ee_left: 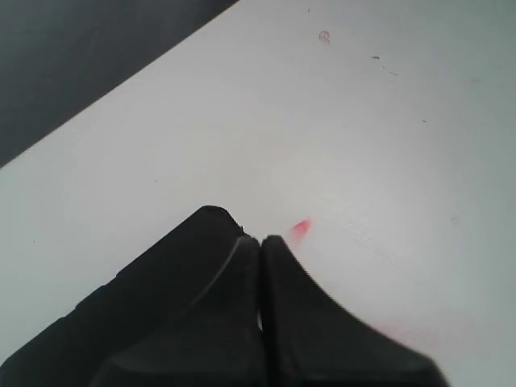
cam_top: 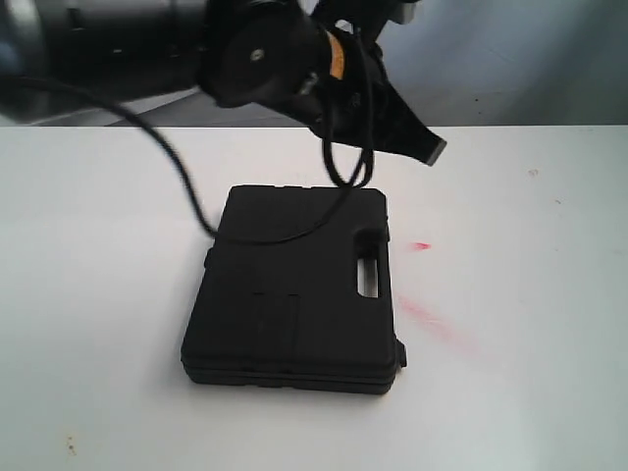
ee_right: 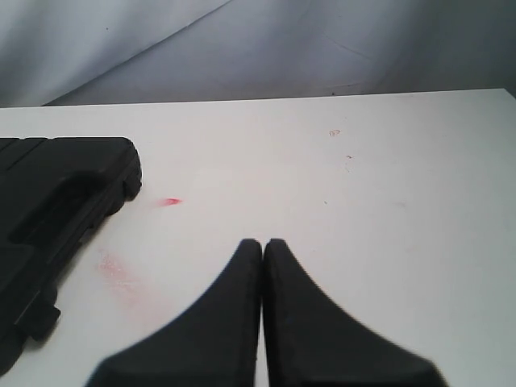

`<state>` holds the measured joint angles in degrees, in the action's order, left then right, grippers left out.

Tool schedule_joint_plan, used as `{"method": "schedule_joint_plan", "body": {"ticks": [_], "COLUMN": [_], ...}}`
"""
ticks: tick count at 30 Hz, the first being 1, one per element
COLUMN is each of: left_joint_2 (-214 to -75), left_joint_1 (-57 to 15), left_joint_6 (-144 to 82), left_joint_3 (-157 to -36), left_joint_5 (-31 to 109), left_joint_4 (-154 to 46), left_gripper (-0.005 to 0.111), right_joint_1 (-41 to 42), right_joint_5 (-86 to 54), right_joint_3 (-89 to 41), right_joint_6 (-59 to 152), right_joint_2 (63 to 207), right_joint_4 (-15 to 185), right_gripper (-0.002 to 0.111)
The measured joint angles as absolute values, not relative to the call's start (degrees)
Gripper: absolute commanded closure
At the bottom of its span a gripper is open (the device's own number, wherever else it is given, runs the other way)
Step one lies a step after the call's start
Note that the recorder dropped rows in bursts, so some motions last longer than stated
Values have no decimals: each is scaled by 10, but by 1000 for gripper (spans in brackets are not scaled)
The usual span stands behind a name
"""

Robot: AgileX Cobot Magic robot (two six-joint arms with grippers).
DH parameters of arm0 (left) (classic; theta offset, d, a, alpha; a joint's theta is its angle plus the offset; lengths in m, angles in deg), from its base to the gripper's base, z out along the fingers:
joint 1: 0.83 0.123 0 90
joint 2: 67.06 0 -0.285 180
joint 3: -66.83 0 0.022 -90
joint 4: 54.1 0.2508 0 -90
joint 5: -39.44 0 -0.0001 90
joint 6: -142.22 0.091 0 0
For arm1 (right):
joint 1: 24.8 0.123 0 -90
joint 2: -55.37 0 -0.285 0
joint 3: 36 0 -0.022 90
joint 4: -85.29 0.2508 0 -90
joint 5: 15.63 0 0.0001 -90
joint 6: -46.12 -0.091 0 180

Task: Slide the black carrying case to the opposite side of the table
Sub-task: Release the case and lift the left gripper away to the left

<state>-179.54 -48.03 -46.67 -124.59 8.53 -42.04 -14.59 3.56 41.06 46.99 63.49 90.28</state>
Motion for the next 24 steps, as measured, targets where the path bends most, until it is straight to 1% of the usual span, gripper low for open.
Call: {"method": "schedule_joint_plan", "body": {"ticks": [5,11,17,24], "left_joint_2": [-1675,-1564,-1510,-1472], "left_joint_1": [-480,-480,-480,-480], "left_joint_6": [-504,-628,-741,-761], "left_joint_3": [-1104,-987,-933,-929], "left_joint_5": [179,204,204,188], "left_joint_4": [-384,-263,-154,-134], "left_gripper": [107,107,107,107], "right_joint_1": [-146,-146,-146,-146], "right_joint_5": [36,36,36,36], "right_joint_3": [411,411,411,411], "right_joint_6": [470,470,470,470], "right_joint_2": [635,635,635,635], "right_joint_4": [903,903,903,903], "right_gripper": [108,108,108,108]}}
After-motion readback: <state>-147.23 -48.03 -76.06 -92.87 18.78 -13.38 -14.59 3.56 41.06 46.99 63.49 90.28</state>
